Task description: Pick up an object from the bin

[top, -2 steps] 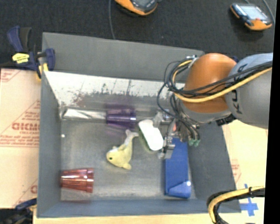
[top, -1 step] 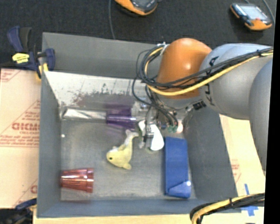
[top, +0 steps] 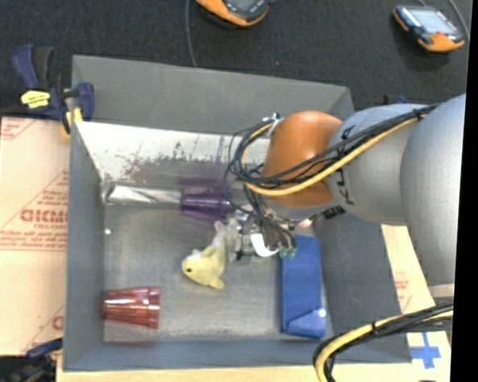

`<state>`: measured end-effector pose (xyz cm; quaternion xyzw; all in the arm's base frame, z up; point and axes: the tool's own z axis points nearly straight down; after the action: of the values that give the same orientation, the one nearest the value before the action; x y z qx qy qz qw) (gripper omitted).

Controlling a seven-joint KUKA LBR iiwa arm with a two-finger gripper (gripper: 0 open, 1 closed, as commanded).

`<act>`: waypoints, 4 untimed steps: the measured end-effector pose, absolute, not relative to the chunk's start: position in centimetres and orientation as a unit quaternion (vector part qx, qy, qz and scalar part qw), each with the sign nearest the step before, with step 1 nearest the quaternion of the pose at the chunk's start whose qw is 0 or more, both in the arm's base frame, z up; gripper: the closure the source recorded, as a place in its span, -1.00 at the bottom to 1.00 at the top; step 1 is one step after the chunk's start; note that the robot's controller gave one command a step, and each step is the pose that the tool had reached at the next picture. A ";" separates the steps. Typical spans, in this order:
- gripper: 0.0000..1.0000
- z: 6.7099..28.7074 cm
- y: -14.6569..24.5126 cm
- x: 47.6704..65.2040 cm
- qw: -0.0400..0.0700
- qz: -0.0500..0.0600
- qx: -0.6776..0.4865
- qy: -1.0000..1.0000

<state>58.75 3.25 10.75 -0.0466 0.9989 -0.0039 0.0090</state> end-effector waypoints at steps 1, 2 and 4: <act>-1.00 10.7 3.3 58.7 0.009 -0.004 -0.048 0.999; -1.00 10.7 3.3 58.7 0.009 -0.004 -0.048 0.999; -1.00 8.7 5.9 59.4 0.011 -0.004 -0.151 0.988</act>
Offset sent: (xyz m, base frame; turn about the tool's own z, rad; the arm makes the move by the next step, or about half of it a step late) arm 0.0000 0.0000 0.0000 0.0000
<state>59.42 5.92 8.71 -0.1514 0.9884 -0.0040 0.0106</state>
